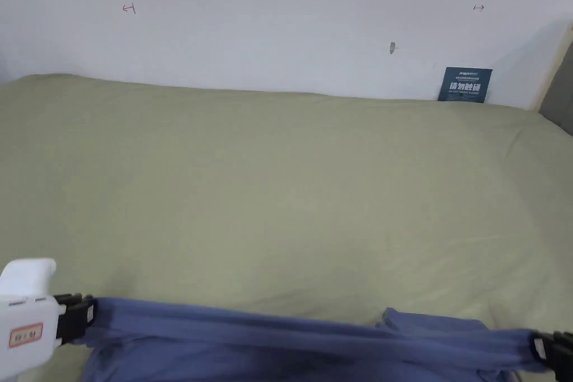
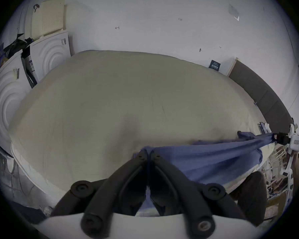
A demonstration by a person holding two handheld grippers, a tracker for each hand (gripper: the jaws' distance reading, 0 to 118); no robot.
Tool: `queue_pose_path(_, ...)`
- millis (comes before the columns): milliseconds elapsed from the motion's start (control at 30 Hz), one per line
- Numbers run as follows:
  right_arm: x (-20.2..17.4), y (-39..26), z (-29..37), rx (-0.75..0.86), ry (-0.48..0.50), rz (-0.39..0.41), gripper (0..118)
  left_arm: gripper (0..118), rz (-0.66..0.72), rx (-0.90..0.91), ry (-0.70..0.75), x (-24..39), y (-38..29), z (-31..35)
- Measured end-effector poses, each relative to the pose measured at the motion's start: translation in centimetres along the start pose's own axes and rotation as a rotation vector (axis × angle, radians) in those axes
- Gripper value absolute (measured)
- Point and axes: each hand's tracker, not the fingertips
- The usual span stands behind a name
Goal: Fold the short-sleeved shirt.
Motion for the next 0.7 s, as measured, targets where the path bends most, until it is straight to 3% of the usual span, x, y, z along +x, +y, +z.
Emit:
queue_pose_path(333, 1.2, -6.3, -1.8, -0.094, 0.005, -0.033, 3, 0, -0.007, -0.047, -0.002, -1.5, -5.7, -1.7)
queue_pose_path(433, 1.3, -6.6, -2.5, -0.11, -0.014, -0.019, 4, 6, 0.0, -0.067, -0.004, -1.8, -6.1, -2.4)
queue_pose_path(467, 1.0, -6.6, -2.4, -0.1, -0.025, -0.015, 12, 18, 0.0, -0.072, -0.001, -1.9, -6.1, -2.4)
queue_pose_path(500, 1.2, -6.5, -2.4, -0.092, -0.06, -0.004, 37, 48, -0.006, -0.075, 0.01, -1.9, -6.0, -2.3)
queue_pose_path(533, 1.4, -6.1, -2.3, -0.074, -0.067, -0.02, 66, 86, -0.015, -0.07, 0.021, -1.9, -5.8, -2.1)
queue_pose_path(567, 1.4, -5.5, -1.7, -0.038, -0.071, -0.039, 70, 118, -0.015, -0.055, 0.021, -1.8, -5.6, -1.8)
queue_pose_path(633, 1.0, -4.0, -0.5, 0.019, -0.061, -0.079, 70, 118, 0.004, 0.03, 0.001, -0.6, -4.6, 0.4)
queue_pose_path(700, 0.5, -2.6, 0.2, 0.065, -0.035, -0.066, 70, 118, 0.014, 0.082, 0.008, 0.5, -3.4, 1.8)
